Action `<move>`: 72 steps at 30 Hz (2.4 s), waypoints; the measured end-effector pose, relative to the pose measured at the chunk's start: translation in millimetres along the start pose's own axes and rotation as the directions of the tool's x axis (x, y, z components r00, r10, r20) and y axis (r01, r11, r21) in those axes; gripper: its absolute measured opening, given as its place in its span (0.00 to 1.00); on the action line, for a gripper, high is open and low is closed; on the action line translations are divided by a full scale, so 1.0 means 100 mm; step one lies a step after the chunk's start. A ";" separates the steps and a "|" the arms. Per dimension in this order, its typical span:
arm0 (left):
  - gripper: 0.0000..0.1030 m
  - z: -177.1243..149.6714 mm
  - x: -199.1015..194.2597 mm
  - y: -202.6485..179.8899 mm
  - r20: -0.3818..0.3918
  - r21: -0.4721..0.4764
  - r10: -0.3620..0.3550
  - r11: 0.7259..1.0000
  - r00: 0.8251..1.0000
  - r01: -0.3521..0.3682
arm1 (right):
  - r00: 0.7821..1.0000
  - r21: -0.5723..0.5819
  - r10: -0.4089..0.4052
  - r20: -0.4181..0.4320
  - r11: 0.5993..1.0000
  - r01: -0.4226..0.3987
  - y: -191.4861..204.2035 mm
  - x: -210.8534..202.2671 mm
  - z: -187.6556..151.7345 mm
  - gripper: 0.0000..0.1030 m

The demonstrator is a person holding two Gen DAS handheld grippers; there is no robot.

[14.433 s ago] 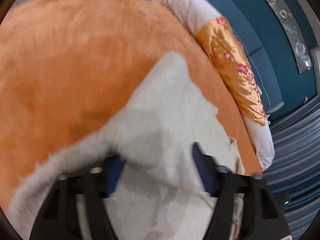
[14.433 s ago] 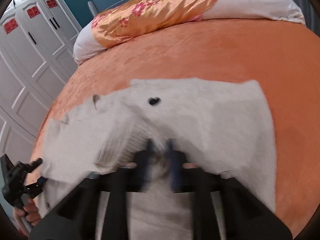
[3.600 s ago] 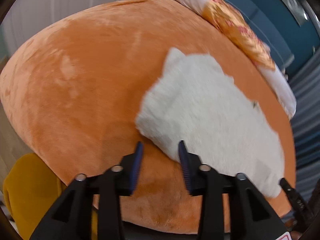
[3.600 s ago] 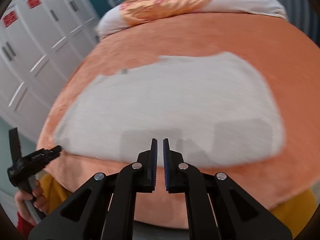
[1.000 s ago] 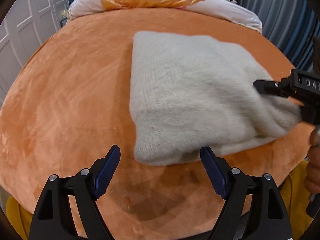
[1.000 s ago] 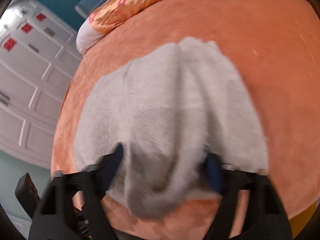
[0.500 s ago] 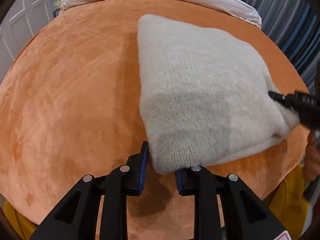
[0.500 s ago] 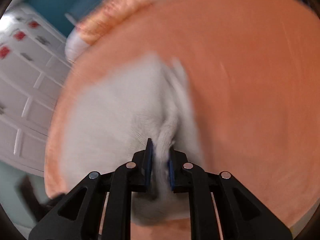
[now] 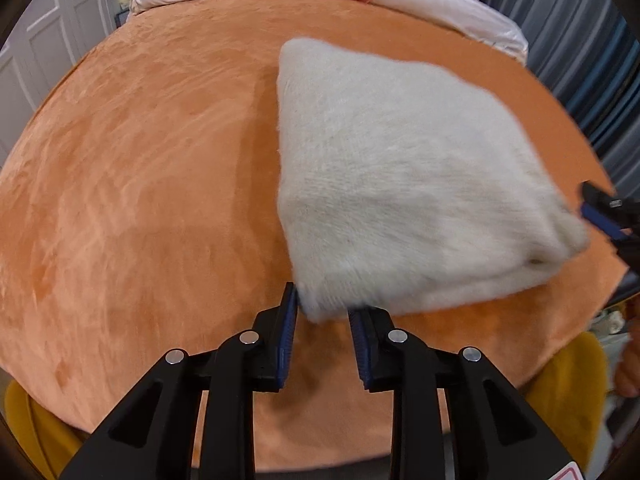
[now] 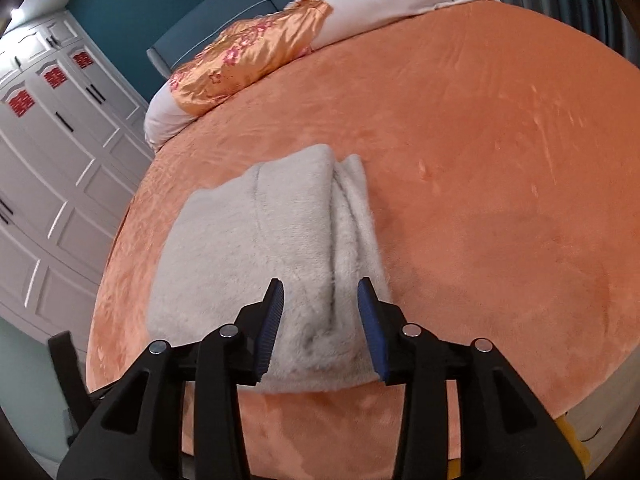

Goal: Fold small clothes

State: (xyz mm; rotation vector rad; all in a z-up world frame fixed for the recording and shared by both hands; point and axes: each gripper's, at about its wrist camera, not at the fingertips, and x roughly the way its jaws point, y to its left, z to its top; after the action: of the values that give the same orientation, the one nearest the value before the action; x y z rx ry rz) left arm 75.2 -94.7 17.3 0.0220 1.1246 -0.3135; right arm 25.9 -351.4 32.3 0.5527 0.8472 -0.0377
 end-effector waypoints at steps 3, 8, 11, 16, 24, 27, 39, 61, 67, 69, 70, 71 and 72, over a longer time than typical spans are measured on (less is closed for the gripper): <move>0.26 0.00 -0.28 0.00 0.054 -0.015 -0.042 0.999 0.998 0.043 | 1.000 0.008 0.004 -0.005 1.000 -0.004 -0.04 0.04 0.00 0.41; 0.52 0.20 -0.66 0.03 0.216 -0.058 -0.086 0.993 0.973 0.101 | 0.998 0.021 0.035 -0.042 0.999 -0.034 -0.04 0.20 0.07 0.43; 0.53 0.33 -0.52 -0.04 0.194 -0.048 -0.064 0.996 0.979 0.075 | 0.997 -0.009 0.045 -0.066 0.999 -0.046 0.03 0.32 0.12 0.52; 0.53 0.35 -0.05 -0.04 0.061 -0.078 -0.018 0.997 0.998 0.023 | 0.999 -0.072 -0.037 -0.037 0.997 0.034 0.13 0.37 0.23 0.52; 0.57 0.20 0.22 0.01 0.005 -0.076 0.016 0.997 1.000 -0.015 | 0.987 -0.094 0.024 -0.161 0.995 -0.040 0.04 0.62 0.23 0.53; 0.57 0.18 0.22 -0.04 0.008 -0.035 0.046 0.998 0.999 -0.045 | 0.984 -0.103 0.035 -0.172 0.993 -0.054 -0.01 0.70 0.18 0.36; 0.57 0.17 0.30 -0.06 -0.022 -0.057 0.029 0.998 0.999 -0.030 | 0.991 0.041 0.077 -0.110 0.996 -0.073 -0.48 0.49 0.14 0.03; 0.62 0.14 0.29 -0.07 -0.020 -0.059 0.057 0.997 0.998 -0.058 | 0.999 -0.099 -0.040 -0.013 0.994 0.039 -0.08 0.30 0.03 0.07; 0.62 0.14 0.27 -0.08 -0.020 -0.043 0.074 0.996 0.997 -0.075 | 0.997 -0.074 -0.046 -0.063 0.996 0.041 -0.10 0.40 0.02 0.08; 0.62 0.15 0.28 -0.09 -0.024 -0.053 0.072 0.996 0.997 -0.074 | 0.996 -0.089 -0.059 -0.060 0.995 0.054 -0.05 0.32 0.03 0.11; 0.62 0.15 0.27 -0.09 -0.027 -0.059 0.072 0.996 0.997 -0.074 | 0.997 -0.083 -0.058 -0.058 0.995 0.053 -0.05 0.27 0.01 0.12; 0.62 0.15 0.26 -0.10 -0.028 -0.062 0.071 0.995 0.997 -0.072 | 0.997 -0.075 -0.050 -0.055 0.996 0.046 -0.08 0.25 0.01 0.12; 0.62 0.16 0.24 -0.11 -0.027 -0.066 0.067 0.996 0.997 -0.068 | 0.998 -0.058 -0.038 -0.046 0.998 0.035 -0.08 0.17 -0.01 0.12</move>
State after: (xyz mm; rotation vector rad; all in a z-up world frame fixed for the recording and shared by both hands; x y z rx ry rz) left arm 95.3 -113.5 4.7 0.0049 1.1558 -0.2159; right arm 34.6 -354.9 16.0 0.4855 0.9018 -0.0337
